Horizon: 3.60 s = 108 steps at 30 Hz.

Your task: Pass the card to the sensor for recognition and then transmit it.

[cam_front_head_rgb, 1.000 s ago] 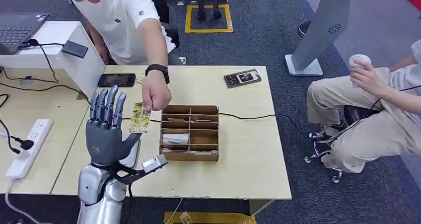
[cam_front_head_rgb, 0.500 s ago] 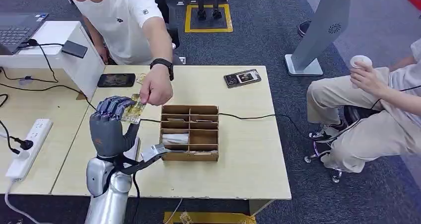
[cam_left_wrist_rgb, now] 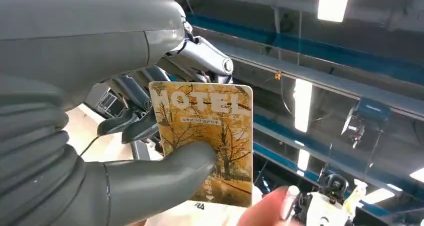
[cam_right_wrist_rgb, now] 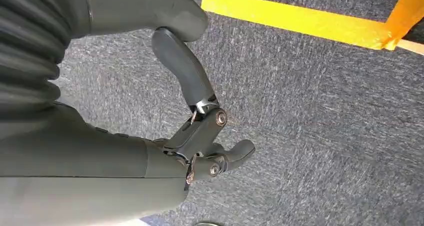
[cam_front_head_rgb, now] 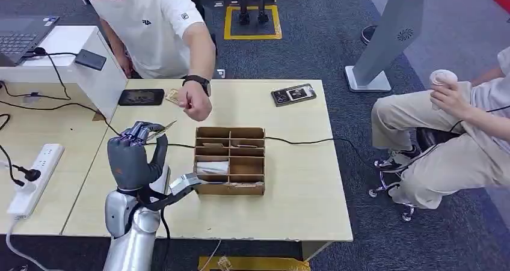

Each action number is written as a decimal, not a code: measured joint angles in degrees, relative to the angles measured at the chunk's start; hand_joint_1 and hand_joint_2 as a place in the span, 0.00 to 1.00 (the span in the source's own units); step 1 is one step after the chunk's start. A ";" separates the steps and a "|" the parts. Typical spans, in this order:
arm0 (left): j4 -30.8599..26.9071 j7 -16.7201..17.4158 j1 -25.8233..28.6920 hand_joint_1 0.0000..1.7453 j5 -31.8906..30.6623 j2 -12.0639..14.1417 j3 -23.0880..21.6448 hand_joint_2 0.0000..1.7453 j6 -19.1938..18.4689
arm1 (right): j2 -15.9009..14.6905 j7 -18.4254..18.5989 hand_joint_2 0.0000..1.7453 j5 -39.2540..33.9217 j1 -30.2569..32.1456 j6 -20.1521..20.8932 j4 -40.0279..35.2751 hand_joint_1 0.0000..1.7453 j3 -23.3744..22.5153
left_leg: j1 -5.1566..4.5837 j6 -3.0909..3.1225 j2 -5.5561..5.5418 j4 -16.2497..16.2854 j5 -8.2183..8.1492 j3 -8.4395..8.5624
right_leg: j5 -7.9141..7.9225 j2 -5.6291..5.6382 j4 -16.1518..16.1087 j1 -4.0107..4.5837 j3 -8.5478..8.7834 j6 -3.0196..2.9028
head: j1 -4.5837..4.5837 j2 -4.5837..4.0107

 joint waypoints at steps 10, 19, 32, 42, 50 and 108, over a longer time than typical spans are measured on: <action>-0.02 0.00 0.04 1.00 2.60 0.00 0.02 1.00 0.00 | 0.00 -0.18 1.00 0.00 0.01 -0.09 0.02 0.00 -0.02 | 0.00 0.00 -0.01 0.00 0.00 -0.02 | 0.00 -0.01 0.00 0.00 0.00 0.00 | 0.00 0.00; 0.96 0.20 0.27 1.00 -0.13 0.00 1.09 1.00 0.00 | -0.09 -0.20 1.00 0.00 0.10 0.09 0.11 0.00 -0.98 | 0.00 0.00 -0.02 0.00 0.00 -0.03 | -0.01 -0.03 0.00 0.00 0.00 0.00 | 0.00 0.00; 8.70 3.04 0.21 1.00 -1.31 -0.02 2.56 1.00 0.00 | -0.35 -0.20 1.00 0.00 0.15 0.28 0.44 0.00 -1.92 | 0.00 0.00 -0.01 0.00 0.00 -0.03 | 0.00 -0.02 0.00 0.00 0.00 0.00 | 0.00 0.00; 12.22 3.41 0.22 1.00 -2.60 -0.09 2.95 1.00 0.02 | -0.46 -0.09 1.00 0.00 0.28 0.26 0.70 0.00 -1.92 | 0.00 0.00 -0.02 0.00 0.00 -0.04 | -0.01 -0.03 0.00 0.00 0.00 0.00 | 0.00 0.00; 13.42 5.95 0.24 1.00 -3.13 -0.09 2.99 1.00 0.02 | -0.66 -0.07 1.00 0.00 0.32 0.24 0.98 0.00 -1.90 | 0.00 0.00 -0.03 0.00 0.00 -0.05 | -0.01 -0.03 0.00 0.00 0.00 0.00 | 0.02 0.00; 20.32 30.27 3.69 1.00 -13.38 0.37 10.01 1.00 0.04 | -0.66 0.11 1.00 0.00 0.31 0.11 1.73 0.00 -2.45 | 0.00 0.00 -0.03 0.00 -0.01 -0.06 | -0.01 -0.04 0.01 0.00 0.00 0.00 | 0.00 0.00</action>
